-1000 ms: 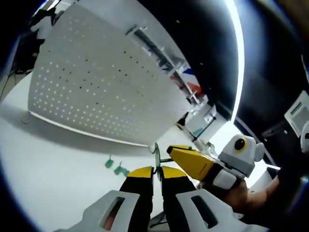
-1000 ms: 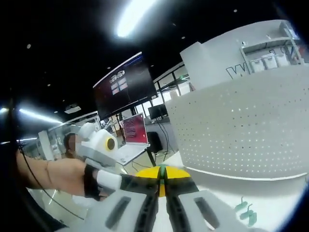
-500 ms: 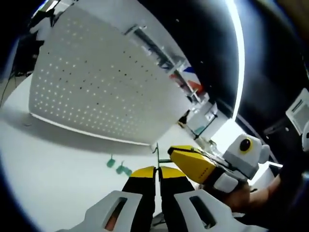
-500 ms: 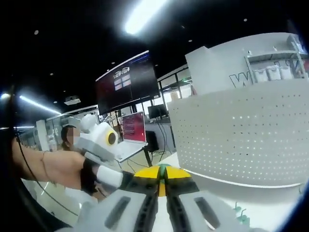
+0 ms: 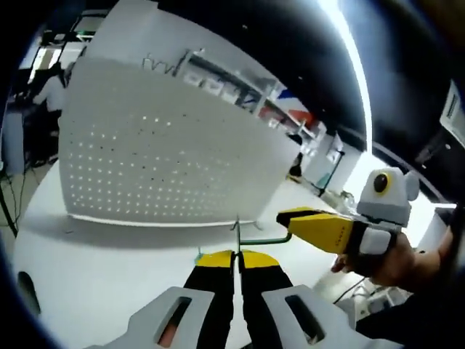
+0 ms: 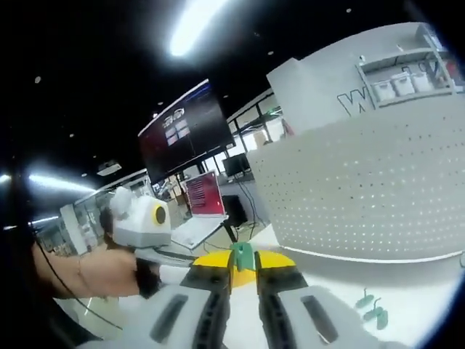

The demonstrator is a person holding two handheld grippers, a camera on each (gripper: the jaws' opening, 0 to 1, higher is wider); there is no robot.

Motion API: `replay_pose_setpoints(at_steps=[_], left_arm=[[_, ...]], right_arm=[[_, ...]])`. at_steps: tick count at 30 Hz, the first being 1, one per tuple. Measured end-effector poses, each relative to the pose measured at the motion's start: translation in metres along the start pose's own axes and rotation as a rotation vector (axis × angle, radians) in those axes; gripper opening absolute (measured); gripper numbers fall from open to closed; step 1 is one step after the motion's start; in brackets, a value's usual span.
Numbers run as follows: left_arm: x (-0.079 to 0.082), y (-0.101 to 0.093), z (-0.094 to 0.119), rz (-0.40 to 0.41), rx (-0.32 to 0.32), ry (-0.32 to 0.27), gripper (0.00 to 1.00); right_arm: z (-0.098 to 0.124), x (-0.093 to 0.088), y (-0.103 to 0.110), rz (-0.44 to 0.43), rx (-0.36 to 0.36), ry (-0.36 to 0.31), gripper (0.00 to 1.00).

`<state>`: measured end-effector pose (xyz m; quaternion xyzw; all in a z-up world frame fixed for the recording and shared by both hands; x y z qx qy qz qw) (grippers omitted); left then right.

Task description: Insert the hook assembly into the mounting plate slot until the hook locks in place.

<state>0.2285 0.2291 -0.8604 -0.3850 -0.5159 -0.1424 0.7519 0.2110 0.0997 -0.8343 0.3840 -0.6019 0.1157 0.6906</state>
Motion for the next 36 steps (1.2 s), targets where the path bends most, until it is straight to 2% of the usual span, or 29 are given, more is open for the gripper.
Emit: replay_pose_setpoints(at_steps=[2,6,9,16,23,28,36], left_arm=[[0.001,-0.003,-0.001,-0.042,-0.002,-0.006,0.01],[0.003,-0.009,-0.003,-0.207,-0.003,0.013,0.01],[0.008,-0.016,-0.004,-0.298,-0.009,-0.016,0.01],[0.015,-0.023,-0.001,-0.377,-0.018,-0.031,0.01],[0.017,-0.021,0.002,-0.383,-0.006,-0.047,0.01],[0.017,-0.018,0.004,-0.386,0.009,-0.052,0.01],[0.013,-0.012,0.009,-0.315,0.033,-0.053,0.01]], right_arm=[[-0.001,-0.001,-0.001,-0.003,-0.006,0.002,0.11],[-0.003,-0.003,-0.001,-0.042,-0.009,0.014,0.11],[-0.004,-0.003,-0.001,-0.055,-0.008,0.021,0.10],[-0.004,-0.001,0.003,-0.083,-0.001,0.008,0.08],[-0.007,-0.001,0.008,-0.127,0.022,0.000,0.03],[-0.009,-0.004,0.009,-0.205,0.019,-0.012,0.02],[-0.013,-0.010,0.013,-0.186,0.003,-0.001,0.01]])
Point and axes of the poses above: the point that each gripper's makers call its tool centre point, and the gripper's own axes: z roughly backward along the fingers, y roughly to its left, x roughly out of its top, the point moved 8 cm from there along z, roughly backward along the fingers, and after that the axes turned 9 degrees about -y, right-handed, at the moved point
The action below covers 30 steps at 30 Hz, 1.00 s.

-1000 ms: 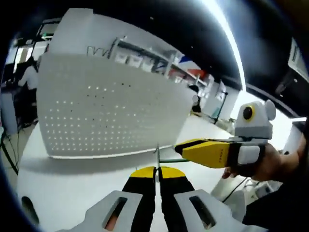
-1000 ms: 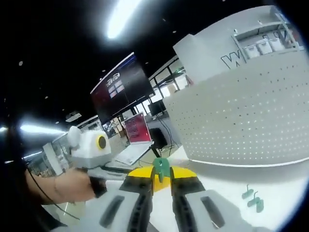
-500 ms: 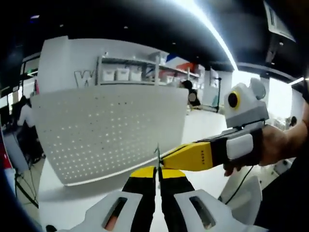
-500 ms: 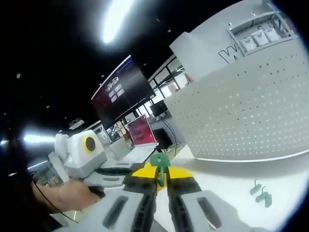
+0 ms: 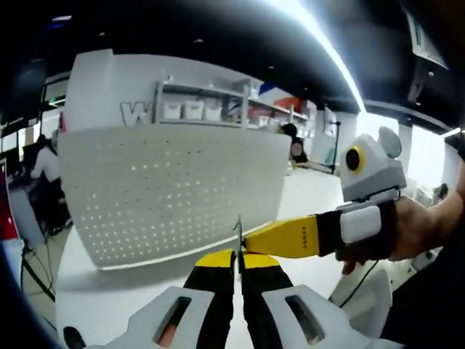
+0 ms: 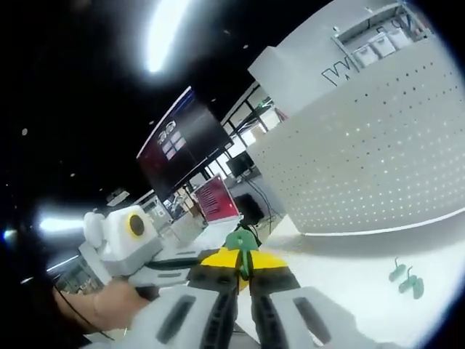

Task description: Insert the hook assembly into the mounting plate slot until the hook locks in place.

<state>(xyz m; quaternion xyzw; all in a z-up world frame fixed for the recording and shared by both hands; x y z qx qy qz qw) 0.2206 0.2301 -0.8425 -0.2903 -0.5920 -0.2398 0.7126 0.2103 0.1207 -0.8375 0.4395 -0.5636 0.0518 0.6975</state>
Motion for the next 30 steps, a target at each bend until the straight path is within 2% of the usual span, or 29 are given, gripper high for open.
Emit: replay_pose_setpoints(at_steps=[5,16,17,20,22,25,29,30], left_arm=[[-0.003,0.006,0.001,0.043,0.010,0.005,0.02],[-0.011,0.014,0.002,0.051,0.013,0.018,0.05],[-0.014,0.014,0.002,0.058,0.007,0.046,0.08],[-0.019,0.017,0.002,0.057,0.023,0.052,0.18],[-0.020,0.017,0.002,0.074,0.015,0.045,0.20],[-0.021,0.013,0.003,0.068,-0.021,0.064,0.22],[-0.023,0.014,0.003,0.076,-0.030,0.059,0.41],[-0.023,0.014,0.004,0.077,-0.039,0.055,0.41]], right_arm=[[-0.004,-0.002,0.000,0.005,-0.010,0.011,0.01],[-0.014,-0.006,-0.001,0.050,-0.021,0.051,0.00],[-0.015,-0.006,-0.001,0.054,-0.022,0.050,0.00],[-0.021,-0.007,0.000,0.083,-0.023,0.056,0.00],[-0.023,-0.007,0.000,0.095,-0.026,0.056,0.01],[-0.027,-0.008,-0.001,0.110,-0.027,0.064,0.01],[-0.030,-0.008,-0.003,0.140,-0.022,0.077,0.01],[-0.031,-0.008,-0.004,0.145,-0.021,0.084,0.01]])
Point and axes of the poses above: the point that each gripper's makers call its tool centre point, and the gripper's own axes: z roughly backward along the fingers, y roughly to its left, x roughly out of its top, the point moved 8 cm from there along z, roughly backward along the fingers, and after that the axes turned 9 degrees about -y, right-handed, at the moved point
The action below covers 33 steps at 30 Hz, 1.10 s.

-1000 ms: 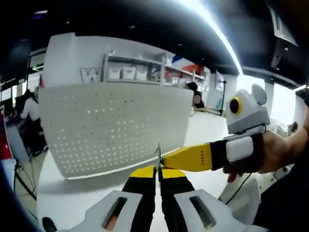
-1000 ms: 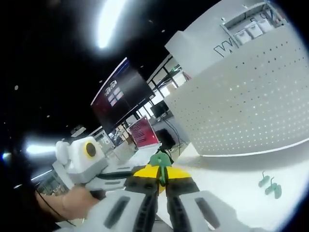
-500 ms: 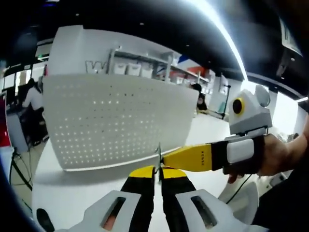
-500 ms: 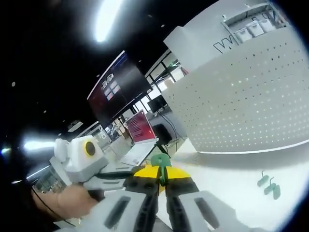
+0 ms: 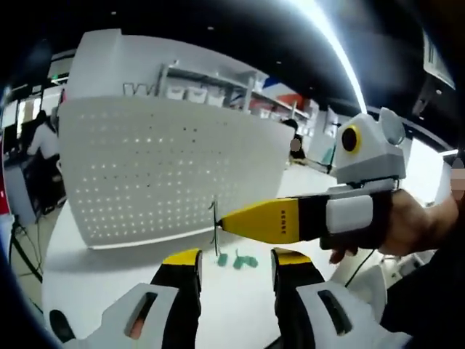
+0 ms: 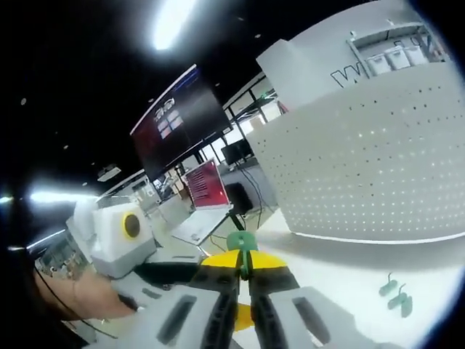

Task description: Insert the hook assembly into the mounting plate slot until the hook locks in place.

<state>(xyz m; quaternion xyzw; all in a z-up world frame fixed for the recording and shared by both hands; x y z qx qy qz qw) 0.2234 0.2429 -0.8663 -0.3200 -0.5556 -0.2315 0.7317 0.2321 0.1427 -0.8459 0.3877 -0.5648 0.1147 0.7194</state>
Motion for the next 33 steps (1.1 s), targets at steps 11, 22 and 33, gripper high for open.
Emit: replay_pose_setpoints(at_steps=[11,22,33], left_arm=[[-0.005,0.009,0.007,0.018,0.006,-0.025,0.62],[-0.007,0.009,0.009,0.014,0.011,-0.054,0.93],[-0.008,0.008,0.009,0.014,0.007,-0.073,0.98]], right_arm=[[-0.006,0.013,-0.017,0.096,-0.042,-0.010,0.01],[-0.018,0.021,-0.030,0.232,-0.123,-0.104,0.01],[-0.026,0.023,-0.041,0.288,-0.198,-0.196,0.01]])
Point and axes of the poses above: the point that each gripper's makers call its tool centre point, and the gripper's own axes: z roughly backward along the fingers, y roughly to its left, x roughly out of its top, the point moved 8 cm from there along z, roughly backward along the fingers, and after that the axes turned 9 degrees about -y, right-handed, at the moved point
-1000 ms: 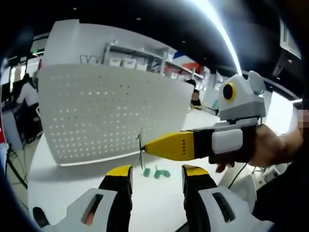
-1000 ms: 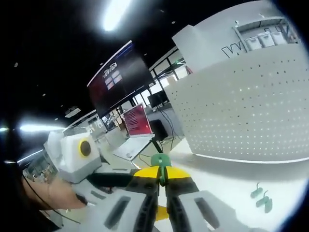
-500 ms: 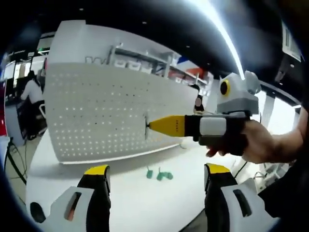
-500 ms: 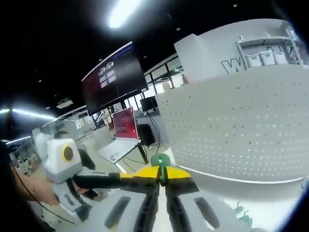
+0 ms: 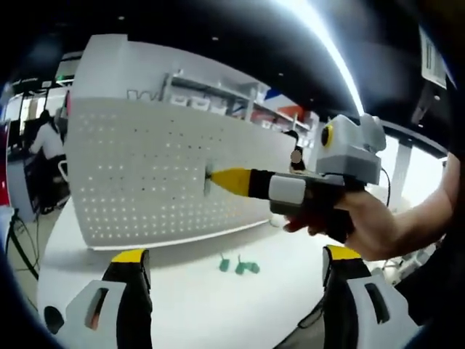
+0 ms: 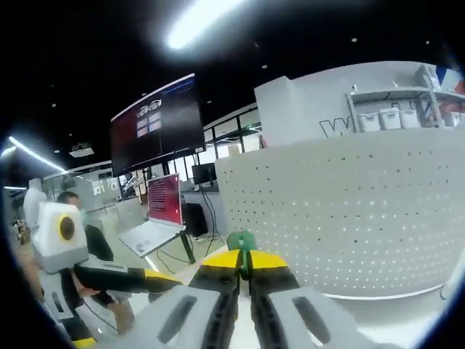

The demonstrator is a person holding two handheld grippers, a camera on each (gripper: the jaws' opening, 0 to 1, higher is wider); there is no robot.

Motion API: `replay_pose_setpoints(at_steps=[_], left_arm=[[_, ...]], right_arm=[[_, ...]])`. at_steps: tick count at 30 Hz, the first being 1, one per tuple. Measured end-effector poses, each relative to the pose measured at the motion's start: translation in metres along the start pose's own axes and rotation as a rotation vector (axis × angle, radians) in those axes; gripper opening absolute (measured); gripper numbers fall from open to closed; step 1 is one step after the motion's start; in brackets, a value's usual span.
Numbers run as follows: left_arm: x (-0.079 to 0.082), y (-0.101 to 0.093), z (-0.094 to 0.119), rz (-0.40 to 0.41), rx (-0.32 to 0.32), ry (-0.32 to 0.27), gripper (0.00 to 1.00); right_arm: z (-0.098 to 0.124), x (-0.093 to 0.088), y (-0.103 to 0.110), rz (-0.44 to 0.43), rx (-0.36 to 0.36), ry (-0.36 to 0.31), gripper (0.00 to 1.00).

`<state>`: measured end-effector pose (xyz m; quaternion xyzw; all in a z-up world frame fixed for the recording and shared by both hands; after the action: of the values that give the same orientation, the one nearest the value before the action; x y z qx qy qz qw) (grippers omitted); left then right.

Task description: Insert the hook assembly into the mounting plate slot until the hook locks in place.

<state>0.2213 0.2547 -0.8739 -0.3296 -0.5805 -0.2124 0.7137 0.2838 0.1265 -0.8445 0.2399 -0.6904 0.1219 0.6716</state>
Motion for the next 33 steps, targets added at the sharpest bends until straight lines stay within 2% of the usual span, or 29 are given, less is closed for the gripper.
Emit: replay_pose_setpoints(at_steps=[3,11,16,24,27,29,33], left_arm=[[0.001,0.000,0.001,0.014,0.005,-0.016,1.00],[-0.003,0.003,0.002,0.006,0.016,-0.004,1.00],[-0.002,0.005,0.002,0.008,0.021,-0.006,1.00],[-0.010,0.011,0.003,0.018,0.036,0.017,1.00],[-0.011,0.013,0.004,0.020,0.040,0.019,1.00],[-0.011,0.014,0.004,0.023,0.041,0.021,1.00],[-0.011,0.016,0.005,0.024,0.047,0.022,1.00]], right_arm=[[-0.004,0.001,-0.005,0.008,-0.018,-0.013,0.01],[-0.015,0.006,-0.023,0.035,-0.108,-0.047,0.01],[-0.022,0.013,-0.042,0.091,-0.199,-0.081,0.01],[-0.041,0.027,-0.076,0.087,-0.328,-0.132,0.01],[-0.047,0.033,-0.086,0.090,-0.365,-0.145,0.01],[-0.049,0.039,-0.093,0.174,-0.390,-0.165,0.01],[-0.052,0.040,-0.104,0.160,-0.415,-0.165,0.01]])
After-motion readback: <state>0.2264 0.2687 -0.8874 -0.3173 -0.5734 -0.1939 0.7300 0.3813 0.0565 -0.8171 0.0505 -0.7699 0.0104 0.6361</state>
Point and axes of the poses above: the point that each gripper's makers call its tool centre point, and the gripper's own axes: z roughly backward along the fingers, y roughly to its left, x roughly out of its top, the point moved 8 cm from there along z, roughly backward along the fingers, and after that the axes turned 9 degrees about -y, right-handed, at the moved point
